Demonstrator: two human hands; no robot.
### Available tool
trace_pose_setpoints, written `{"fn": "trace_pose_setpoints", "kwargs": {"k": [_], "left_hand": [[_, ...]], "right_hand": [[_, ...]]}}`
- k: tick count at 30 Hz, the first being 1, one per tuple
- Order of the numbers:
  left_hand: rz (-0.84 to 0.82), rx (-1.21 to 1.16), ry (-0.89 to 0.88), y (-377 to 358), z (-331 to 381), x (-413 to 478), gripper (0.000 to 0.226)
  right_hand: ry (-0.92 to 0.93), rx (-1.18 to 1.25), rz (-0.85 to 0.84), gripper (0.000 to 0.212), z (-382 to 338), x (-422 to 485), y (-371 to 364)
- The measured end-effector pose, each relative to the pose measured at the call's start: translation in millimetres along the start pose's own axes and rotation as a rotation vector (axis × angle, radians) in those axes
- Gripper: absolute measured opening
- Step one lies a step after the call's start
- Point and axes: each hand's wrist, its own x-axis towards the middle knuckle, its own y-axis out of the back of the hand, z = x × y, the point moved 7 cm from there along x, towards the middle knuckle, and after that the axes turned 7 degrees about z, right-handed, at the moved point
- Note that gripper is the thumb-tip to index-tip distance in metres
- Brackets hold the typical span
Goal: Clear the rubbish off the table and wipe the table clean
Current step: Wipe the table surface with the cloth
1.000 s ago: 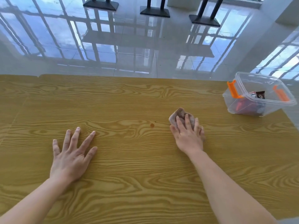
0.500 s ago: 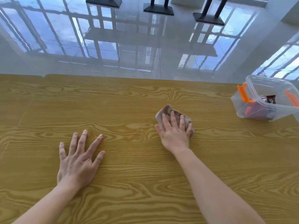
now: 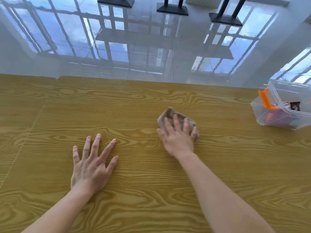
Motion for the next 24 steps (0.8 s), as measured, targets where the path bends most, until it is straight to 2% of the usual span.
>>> {"fn": "trace_pose_setpoints", "kwargs": {"k": [3,4,5,7,10,12,16,18,20,22,24], "left_hand": [[0.005,-0.006,0.004,1,-1,0,0.061],[0.005,-0.007,0.005,1,-1,0,0.061],[0.003,-0.009,0.006,0,-1,-1,0.061],[-0.002,-0.01,0.011,-1,-1,0,0.061],[-0.003,-0.01,0.01,0,1,0,0.061],[-0.004,-0.011,0.01,1,1,-1,0.061],[-0.002,-0.016,0.021,1,-1,4,0.063],[-0.009,-0.006,0.01,2,3,2,0.063],[-0.01,-0.006,0.002,4,5,-2,0.064],[-0.029,-0.012,0.007,0,3,0,0.064],[-0.054,-0.057,0.002,-2,5,4,0.064]], "right_hand": [[0.413,0.013,-0.023,0.062,-68,-75,-17],[0.529,0.025,-0.03,0.059,-69,-107,-21],[0.56,0.014,-0.012,0.057,-54,-126,-20],[0.433,-0.04,0.039,0.055,4,-110,-12],[0.006,-0.068,0.01,0.058,102,-47,8],[-0.128,-0.036,0.002,0.058,123,-37,12],[-0.017,-0.014,0.069,0.056,79,-120,-16],[0.104,0.017,0.118,0.057,35,-184,-27],[0.28,0.055,0.056,0.058,-18,-229,-41],[0.456,0.016,0.066,0.056,-48,-239,-48],[0.47,-0.035,0.118,0.053,-28,-214,-44]]}}
